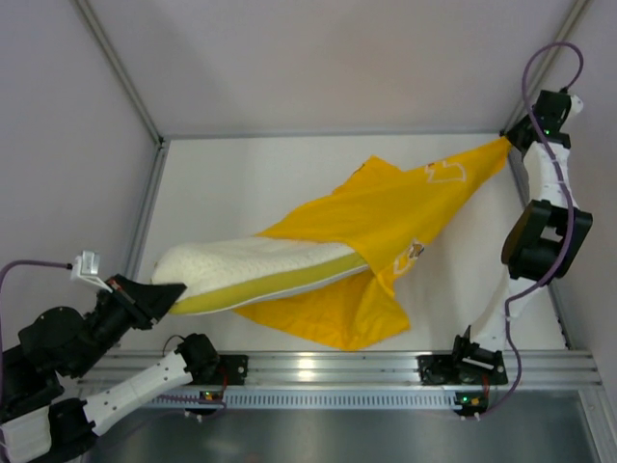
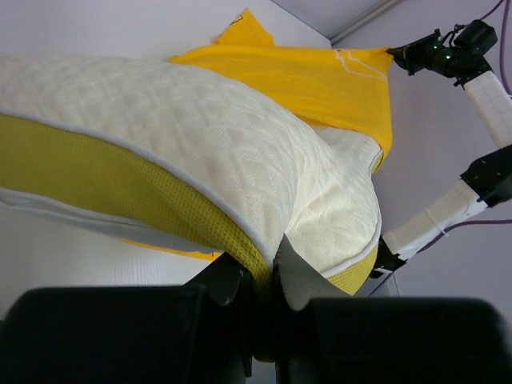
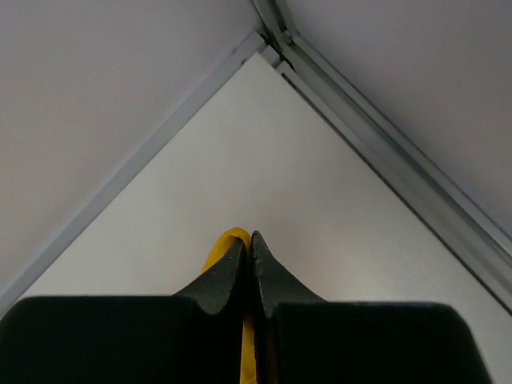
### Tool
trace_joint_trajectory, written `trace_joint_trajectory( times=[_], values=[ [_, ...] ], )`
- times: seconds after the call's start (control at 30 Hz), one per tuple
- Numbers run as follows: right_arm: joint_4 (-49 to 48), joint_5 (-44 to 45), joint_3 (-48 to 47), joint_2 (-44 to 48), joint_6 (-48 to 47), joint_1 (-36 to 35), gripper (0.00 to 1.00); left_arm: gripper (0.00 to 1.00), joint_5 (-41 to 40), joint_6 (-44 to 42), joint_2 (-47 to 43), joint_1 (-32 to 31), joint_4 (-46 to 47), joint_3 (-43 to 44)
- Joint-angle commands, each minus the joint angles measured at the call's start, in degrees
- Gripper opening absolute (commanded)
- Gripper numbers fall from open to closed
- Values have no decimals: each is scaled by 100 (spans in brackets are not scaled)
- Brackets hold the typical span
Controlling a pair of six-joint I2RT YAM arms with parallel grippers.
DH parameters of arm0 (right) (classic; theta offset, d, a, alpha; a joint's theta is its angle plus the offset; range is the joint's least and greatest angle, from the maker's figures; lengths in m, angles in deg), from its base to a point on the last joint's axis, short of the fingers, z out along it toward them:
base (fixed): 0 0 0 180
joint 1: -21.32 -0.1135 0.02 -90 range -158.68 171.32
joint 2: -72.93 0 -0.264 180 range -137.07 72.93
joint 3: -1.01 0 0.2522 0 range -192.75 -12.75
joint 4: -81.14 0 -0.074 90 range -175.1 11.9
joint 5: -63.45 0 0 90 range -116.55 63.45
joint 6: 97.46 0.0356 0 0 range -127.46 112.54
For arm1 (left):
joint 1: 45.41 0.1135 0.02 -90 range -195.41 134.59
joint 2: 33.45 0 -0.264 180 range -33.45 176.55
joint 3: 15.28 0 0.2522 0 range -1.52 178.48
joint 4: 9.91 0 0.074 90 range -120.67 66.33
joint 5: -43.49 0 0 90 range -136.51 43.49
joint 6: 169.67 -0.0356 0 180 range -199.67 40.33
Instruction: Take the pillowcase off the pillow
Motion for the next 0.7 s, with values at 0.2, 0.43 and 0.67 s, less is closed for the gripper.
trace_joint_trajectory(
  times=[0.2,0.43,0.67],
  values=[
    [-530,771,-2849,-1637,-410,329,0,0,-708,-208,-35,30,-179,868],
    [-820,868,-3122,-1989,-357,338,0,0,-761,-129,26,21,-285,658],
    [-1012,1008,-1755,-1167,-306,312,0,0,-841,91,61,-5,-33,-96]
  ],
)
